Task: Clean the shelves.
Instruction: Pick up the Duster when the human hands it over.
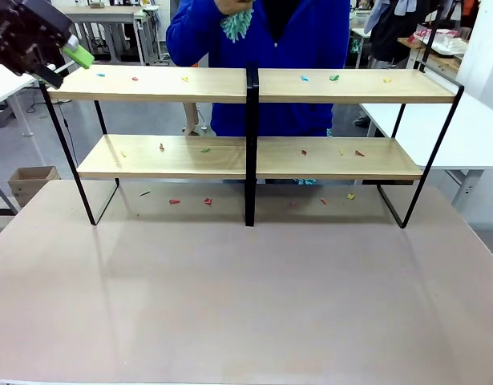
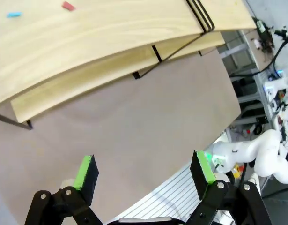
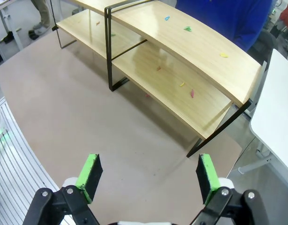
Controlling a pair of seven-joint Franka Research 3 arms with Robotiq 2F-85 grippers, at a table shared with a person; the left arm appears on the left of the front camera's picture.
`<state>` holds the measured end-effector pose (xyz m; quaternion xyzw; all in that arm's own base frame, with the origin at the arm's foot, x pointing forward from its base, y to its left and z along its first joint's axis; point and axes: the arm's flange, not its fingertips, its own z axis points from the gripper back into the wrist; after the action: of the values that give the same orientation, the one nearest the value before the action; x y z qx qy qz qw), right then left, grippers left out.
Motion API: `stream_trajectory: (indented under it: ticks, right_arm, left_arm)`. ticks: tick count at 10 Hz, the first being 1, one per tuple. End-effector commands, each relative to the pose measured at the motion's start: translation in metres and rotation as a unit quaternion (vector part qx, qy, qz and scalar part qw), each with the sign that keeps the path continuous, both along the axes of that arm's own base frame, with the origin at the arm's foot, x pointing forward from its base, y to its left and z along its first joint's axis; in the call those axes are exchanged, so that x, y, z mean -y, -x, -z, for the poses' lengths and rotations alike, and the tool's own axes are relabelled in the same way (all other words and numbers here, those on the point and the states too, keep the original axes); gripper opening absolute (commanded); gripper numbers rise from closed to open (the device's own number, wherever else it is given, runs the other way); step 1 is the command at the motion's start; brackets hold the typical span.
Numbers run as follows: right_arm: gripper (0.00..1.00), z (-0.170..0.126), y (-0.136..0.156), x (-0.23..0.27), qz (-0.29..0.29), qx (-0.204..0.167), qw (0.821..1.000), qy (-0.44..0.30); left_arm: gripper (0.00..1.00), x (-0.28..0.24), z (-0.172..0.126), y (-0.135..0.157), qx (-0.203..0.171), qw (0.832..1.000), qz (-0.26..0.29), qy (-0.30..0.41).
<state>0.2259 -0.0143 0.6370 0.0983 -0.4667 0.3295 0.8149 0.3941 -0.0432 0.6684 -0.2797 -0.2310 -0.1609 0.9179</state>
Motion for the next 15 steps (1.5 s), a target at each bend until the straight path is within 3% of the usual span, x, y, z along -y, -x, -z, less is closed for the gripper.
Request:
stream_trajectory:
  ticks: [1,3,8,12,15]
  right_arm:
    - [1.0,0.0,0.001,0.001,-0.002,0.001,1.0,-0.001]
    - [1.0,0.0,0.0,0.0,0.0,0.0,1.0,0.0]
    - [1.0,-0.001,-0.005,-0.001,0.011,-0.005,1.0,-0.016]
    - [1.0,-0.005,-0.007,0.0,0.02,-0.001,1.0,-0.021]
    - [1.0,-0.004,-0.005,0.005,0.018,0.0,0.999,-0.026]
  left_arm:
    - [1.0,-0.023,-0.004,0.006,0.024,0.999,-0.018,0.024]
    - [1.0,-0.035,-0.017,0.009,0.072,0.995,-0.045,0.056]
    - [1.0,-0.057,-0.063,0.027,0.148,0.988,-0.042,0.033]
    - [1.0,-0.049,-0.059,0.029,0.153,0.988,-0.01,0.026]
    - [1.0,-0.048,-0.064,0.049,0.164,0.986,0.013,0.002]
